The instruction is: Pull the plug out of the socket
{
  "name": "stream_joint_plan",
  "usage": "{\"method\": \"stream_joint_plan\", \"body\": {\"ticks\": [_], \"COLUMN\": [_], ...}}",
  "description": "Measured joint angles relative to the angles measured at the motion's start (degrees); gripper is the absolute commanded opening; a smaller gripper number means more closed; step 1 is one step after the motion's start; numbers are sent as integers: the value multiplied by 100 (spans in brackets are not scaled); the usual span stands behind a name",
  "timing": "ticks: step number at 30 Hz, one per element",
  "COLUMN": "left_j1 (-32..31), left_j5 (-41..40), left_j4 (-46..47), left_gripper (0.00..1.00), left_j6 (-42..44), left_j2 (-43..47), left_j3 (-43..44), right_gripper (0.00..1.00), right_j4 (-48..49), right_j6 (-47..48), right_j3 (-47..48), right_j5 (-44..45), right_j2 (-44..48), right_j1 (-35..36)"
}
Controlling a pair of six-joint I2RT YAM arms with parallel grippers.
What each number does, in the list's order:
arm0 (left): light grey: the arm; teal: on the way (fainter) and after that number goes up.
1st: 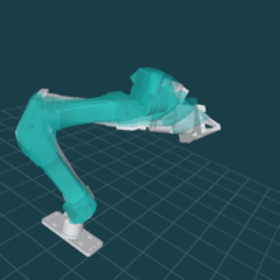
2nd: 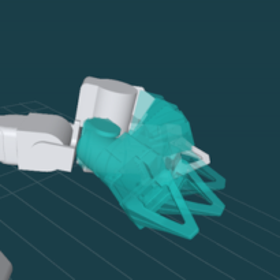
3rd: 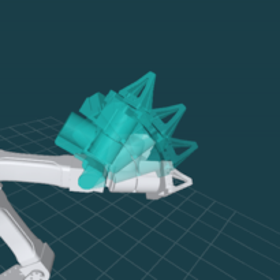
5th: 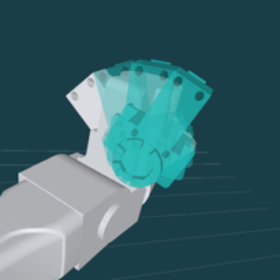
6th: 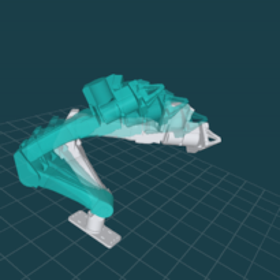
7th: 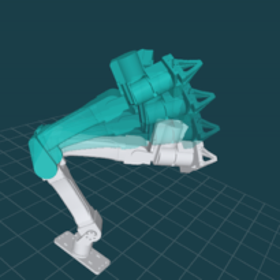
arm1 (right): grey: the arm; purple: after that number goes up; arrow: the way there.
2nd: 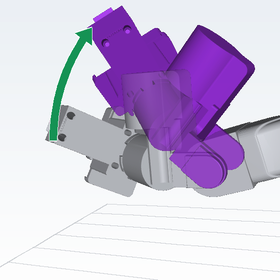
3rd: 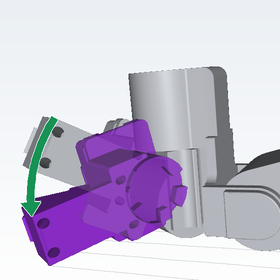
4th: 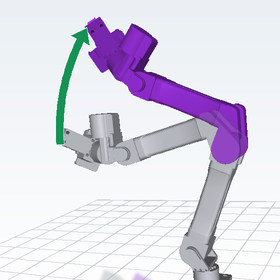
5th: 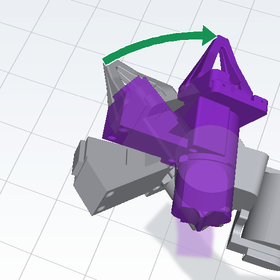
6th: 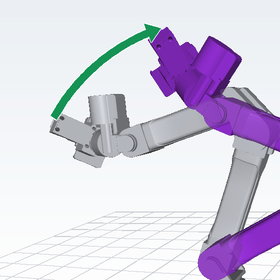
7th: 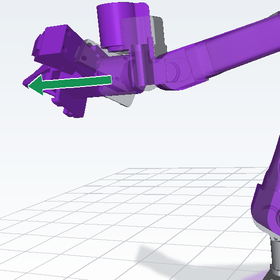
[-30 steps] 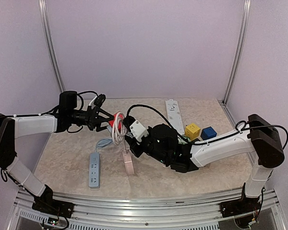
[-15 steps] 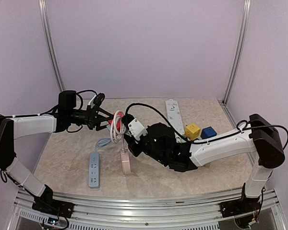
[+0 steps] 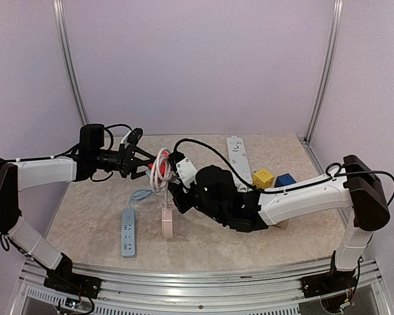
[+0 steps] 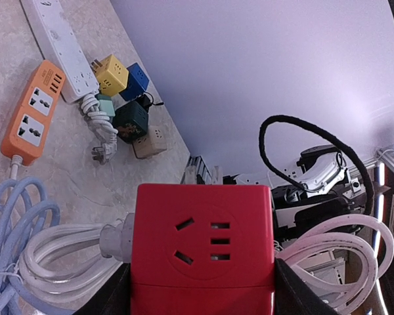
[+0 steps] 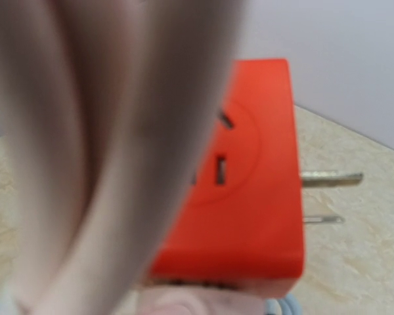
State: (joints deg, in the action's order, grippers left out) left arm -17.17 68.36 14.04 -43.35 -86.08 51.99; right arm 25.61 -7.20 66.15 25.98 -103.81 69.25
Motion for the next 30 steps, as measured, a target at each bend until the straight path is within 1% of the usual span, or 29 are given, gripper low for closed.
{"method": "stream_joint_plan", "body": {"ticks": [7,10,14,18,23,30], "left_j1": [0,0,11,50,55,55], "left_j5": [4,35,136,254,304,295], "left_j4": [-7,-31,-44,-44,-46,-46], "left_gripper": [17,17,17,17,17,17], "left_j6": [15,55,136,201,256,273], "left_j2": [0,0,0,2,2,2], "left_j3": [0,0,0,0,0,0], "right_gripper": [0,0,0,0,0,0], "right_j4": [168,310,387,435,531,533], "right_j6": [173,455,1108,1475,1622,1453], "right_j3": [-81,-160,-232,-243,-295,-295], "right_j5": [-144,-229,-350,-402,-400,-160], "right_j2": [0,7,48,55,66,66], "right_j1": [-20,-13,15,17,20,76]}}
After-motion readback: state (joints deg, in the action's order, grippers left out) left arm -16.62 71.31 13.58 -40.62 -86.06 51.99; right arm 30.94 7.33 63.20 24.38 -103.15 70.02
